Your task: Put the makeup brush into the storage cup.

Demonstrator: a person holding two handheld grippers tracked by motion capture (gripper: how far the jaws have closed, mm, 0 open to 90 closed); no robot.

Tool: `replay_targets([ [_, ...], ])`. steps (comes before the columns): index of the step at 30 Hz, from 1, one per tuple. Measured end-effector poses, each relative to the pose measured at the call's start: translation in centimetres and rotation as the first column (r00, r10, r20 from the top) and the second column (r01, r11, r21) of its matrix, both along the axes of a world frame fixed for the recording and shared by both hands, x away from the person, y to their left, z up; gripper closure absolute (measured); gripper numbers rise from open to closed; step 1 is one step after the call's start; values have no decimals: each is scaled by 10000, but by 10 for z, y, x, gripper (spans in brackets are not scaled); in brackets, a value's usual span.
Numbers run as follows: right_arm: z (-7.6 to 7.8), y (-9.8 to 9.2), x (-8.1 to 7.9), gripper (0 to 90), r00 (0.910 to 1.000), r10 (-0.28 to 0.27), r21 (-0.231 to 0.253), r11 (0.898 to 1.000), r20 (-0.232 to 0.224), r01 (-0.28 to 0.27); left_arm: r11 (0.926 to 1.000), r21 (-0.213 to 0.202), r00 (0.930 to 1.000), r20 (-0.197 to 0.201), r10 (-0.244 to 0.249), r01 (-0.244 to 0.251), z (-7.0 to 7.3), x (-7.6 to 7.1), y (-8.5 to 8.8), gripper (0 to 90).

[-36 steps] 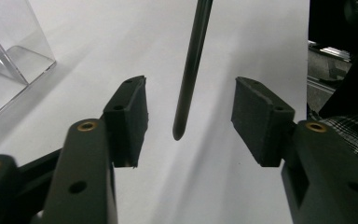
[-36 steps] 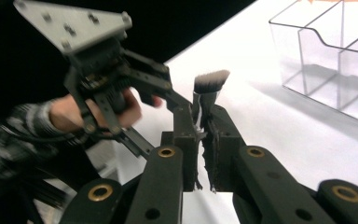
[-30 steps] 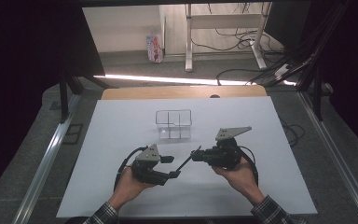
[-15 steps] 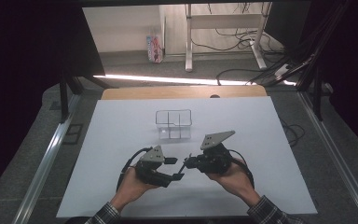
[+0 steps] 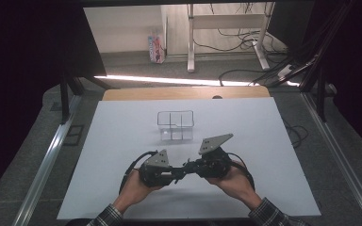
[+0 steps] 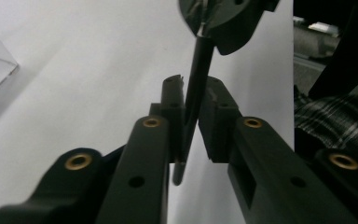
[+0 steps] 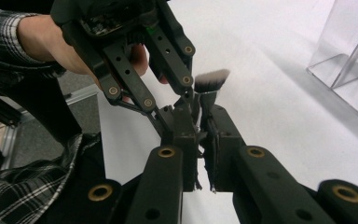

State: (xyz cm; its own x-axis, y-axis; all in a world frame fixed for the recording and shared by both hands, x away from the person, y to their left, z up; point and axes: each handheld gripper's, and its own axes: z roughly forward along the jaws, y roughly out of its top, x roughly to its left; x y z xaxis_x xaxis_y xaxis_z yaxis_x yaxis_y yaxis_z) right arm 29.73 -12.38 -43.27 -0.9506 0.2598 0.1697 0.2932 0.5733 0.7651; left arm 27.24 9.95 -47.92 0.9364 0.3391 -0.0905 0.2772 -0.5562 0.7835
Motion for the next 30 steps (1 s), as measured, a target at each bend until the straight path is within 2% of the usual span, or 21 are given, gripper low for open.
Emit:
replay_targets([
  [3,-1,-1,1,825,9998,-34,151,9999,-179,37,10000,98,10000,91,-11,10,2,-2,-2,836],
  [4,-1,-1,1,794,9997,-88,135,9999,-225,91,10000,89,10000,67,20,-21,2,-2,-2,837],
  [6,-1,-3,3,582,9996,-248,201,9995,-112,250,9999,134,9999,109,53,-54,2,-1,-2,838],
  [10,-2,-4,4,228,9980,-619,287,9977,140,615,9999,96,9999,19,142,-142,2,-1,-1,838],
  [14,-5,-5,5,67,9950,-979,351,9946,194,972,9994,102,9994,-116,341,-340,3,0,1,837],
  [17,-7,-6,5,37,9931,-1130,226,9934,305,1124,9989,46,9987,-197,464,-463,3,1,2,837],
  [19,-8,-7,5,32,9927,-1153,81,9933,356,1151,9988,150,9988,-143,459,-457,3,1,3,837],
  [22,-8,-8,4,24,9933,-1146,56,9934,146,1145,9984,193,9985,-124,542,-540,4,1,4,837],
  [30,-7,-13,2,26,9921,-1234,133,9923,235,1231,9970,143,9966,-292,767,-763,4,2,6,837],
])
